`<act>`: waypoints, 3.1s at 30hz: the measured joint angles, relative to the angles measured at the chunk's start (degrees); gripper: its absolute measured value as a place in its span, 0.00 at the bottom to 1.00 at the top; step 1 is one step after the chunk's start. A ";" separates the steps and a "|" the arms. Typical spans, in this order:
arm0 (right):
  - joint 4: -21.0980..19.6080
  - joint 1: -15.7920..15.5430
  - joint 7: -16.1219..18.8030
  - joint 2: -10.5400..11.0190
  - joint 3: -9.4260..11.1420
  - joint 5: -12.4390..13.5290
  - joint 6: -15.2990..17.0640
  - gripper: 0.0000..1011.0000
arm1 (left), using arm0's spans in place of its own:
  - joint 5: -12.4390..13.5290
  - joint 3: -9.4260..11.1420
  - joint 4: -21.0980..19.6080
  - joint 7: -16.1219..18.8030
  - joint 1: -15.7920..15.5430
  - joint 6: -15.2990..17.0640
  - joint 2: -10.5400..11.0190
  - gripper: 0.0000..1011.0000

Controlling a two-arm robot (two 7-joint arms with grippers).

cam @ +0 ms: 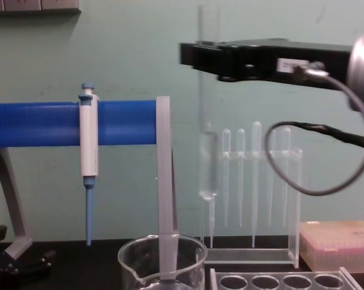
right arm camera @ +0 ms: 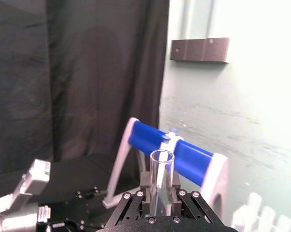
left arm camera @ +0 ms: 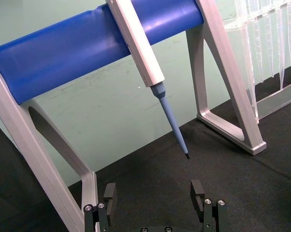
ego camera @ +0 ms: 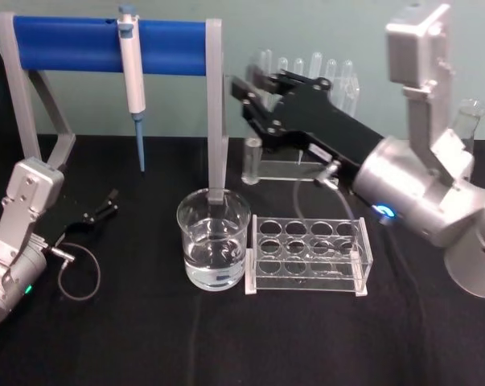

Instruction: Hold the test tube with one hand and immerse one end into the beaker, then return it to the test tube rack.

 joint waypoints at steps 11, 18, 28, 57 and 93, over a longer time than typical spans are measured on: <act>-2.75 -8.36 -1.82 4.02 4.71 1.15 -1.50 0.23 | 0.00 0.00 0.00 0.00 0.00 0.00 0.00 0.99; -0.89 -11.45 -2.20 3.82 4.79 0.53 -3.60 0.23 | 0.00 0.00 0.00 0.00 0.00 0.00 0.00 0.99; 2.13 -12.89 -2.16 2.24 4.44 -1.53 -6.85 0.23 | 0.00 0.00 0.00 0.00 0.00 0.00 0.00 0.99; 8.72 -12.79 -0.64 -0.60 4.98 -4.41 -10.87 0.23 | 0.00 0.00 0.00 0.00 0.00 0.00 0.00 0.99; 7.53 -14.94 -2.60 0.12 4.13 -12.05 -5.60 0.70 | 0.00 0.00 0.00 0.00 0.00 0.00 0.00 0.99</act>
